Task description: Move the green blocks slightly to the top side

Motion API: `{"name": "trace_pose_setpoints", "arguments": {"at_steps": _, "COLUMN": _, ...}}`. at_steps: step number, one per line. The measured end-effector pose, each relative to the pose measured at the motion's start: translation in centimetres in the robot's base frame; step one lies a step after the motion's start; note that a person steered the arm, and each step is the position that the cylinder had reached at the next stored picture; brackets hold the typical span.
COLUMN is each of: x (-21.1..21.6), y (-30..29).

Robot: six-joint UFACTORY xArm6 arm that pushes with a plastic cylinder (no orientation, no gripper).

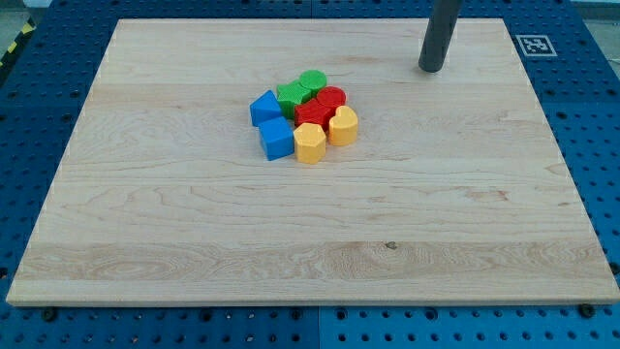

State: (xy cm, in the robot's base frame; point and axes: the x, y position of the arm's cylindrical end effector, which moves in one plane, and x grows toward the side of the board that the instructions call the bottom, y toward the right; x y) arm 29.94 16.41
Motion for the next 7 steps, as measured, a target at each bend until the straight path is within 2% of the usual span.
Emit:
{"name": "trace_pose_setpoints", "arguments": {"at_steps": 1, "x": 0.0, "y": 0.0}}
{"name": "trace_pose_setpoints", "arguments": {"at_steps": 2, "x": -0.2, "y": -2.2}}
{"name": "trace_pose_setpoints", "arguments": {"at_steps": 3, "x": -0.2, "y": -7.4}}
{"name": "trace_pose_setpoints", "arguments": {"at_steps": 4, "x": 0.1, "y": -7.7}}
{"name": "trace_pose_setpoints", "arguments": {"at_steps": 7, "x": 6.3, "y": -14.4}}
